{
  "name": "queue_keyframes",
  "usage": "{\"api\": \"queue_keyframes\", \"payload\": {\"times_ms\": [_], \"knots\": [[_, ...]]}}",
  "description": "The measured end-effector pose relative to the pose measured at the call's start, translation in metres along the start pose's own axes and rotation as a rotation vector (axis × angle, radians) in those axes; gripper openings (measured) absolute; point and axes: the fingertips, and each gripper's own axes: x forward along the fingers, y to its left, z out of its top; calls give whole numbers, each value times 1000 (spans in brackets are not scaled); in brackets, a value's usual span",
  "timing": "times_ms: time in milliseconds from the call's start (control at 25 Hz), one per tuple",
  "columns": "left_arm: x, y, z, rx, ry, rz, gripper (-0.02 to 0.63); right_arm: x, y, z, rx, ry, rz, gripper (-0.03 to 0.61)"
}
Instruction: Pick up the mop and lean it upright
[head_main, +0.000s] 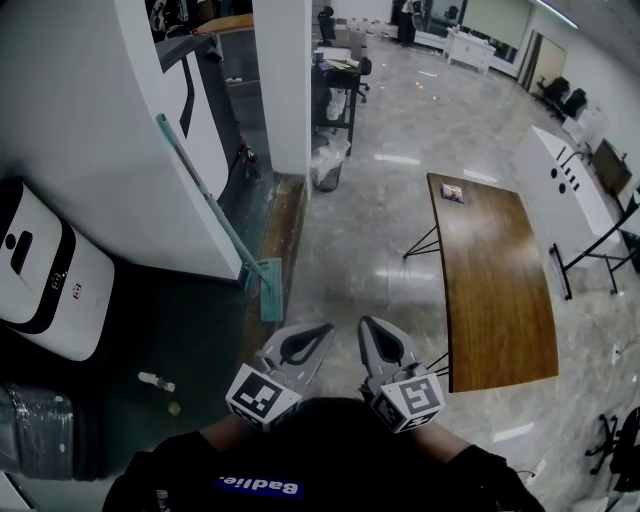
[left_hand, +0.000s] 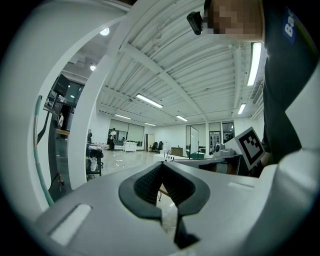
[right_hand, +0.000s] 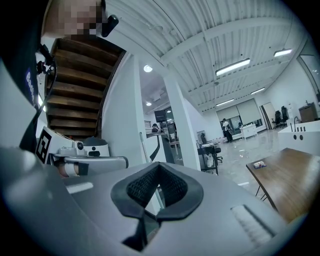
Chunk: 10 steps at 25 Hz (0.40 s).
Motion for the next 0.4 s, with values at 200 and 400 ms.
{"api": "queue_keyframes", "payload": {"times_ms": [200, 400], "knots": [[-3, 4, -5, 3, 11, 2, 20, 4, 3, 2, -1, 2, 5, 3], [-6, 7, -1, -9, -2, 10, 20, 8, 6, -2, -4, 5, 13, 3]]}}
